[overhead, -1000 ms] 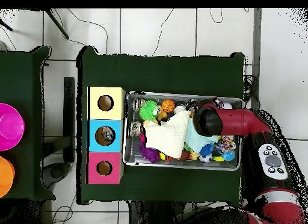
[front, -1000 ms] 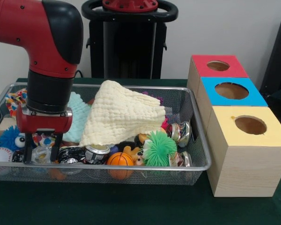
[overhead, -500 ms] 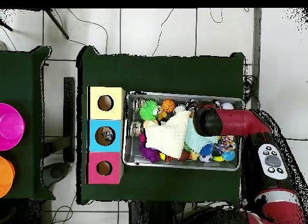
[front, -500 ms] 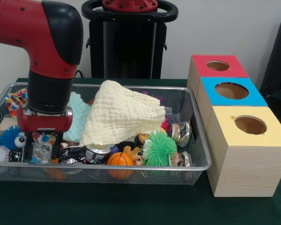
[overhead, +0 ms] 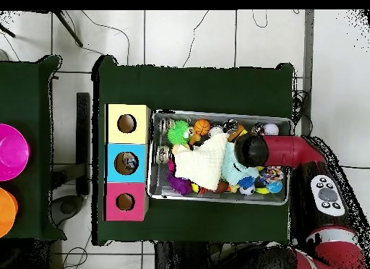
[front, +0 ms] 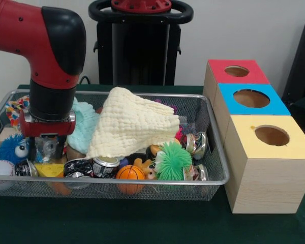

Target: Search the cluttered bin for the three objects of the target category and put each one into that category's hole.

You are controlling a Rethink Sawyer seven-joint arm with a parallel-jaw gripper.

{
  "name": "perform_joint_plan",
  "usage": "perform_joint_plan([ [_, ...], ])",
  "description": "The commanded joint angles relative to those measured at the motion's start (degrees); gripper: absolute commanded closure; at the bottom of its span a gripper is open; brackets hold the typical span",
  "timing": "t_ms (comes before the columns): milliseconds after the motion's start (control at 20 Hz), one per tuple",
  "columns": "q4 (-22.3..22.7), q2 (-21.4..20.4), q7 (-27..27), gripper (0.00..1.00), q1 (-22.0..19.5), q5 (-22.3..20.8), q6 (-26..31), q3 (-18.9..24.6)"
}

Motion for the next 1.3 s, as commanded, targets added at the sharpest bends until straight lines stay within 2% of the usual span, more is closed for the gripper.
perform_joint_plan([
  [50, 4.1, 5.2, -0.8, 0.00, 0.4, -4.2, 4.1, -2.0],
  [250, 3.0, 5.5, 0.4, 0.00, 1.6, -5.3, 2.1, -3.2],
  [350, 2.1, 5.8, 1.3, 0.00, 2.8, -5.5, 2.9, -4.5],
  [400, 1.5, 6.1, 1.8, 1.00, 3.6, -5.4, 2.9, -5.6],
  [550, 2.0, 6.0, 3.4, 1.00, 3.6, -4.9, 0.7, -5.7],
  [1150, 2.2, 5.9, 1.5, 1.00, 3.9, -3.8, -0.7, -6.3],
  [1300, 4.9, 3.4, -0.8, 1.00, 2.3, -3.1, -1.4, -4.2],
])
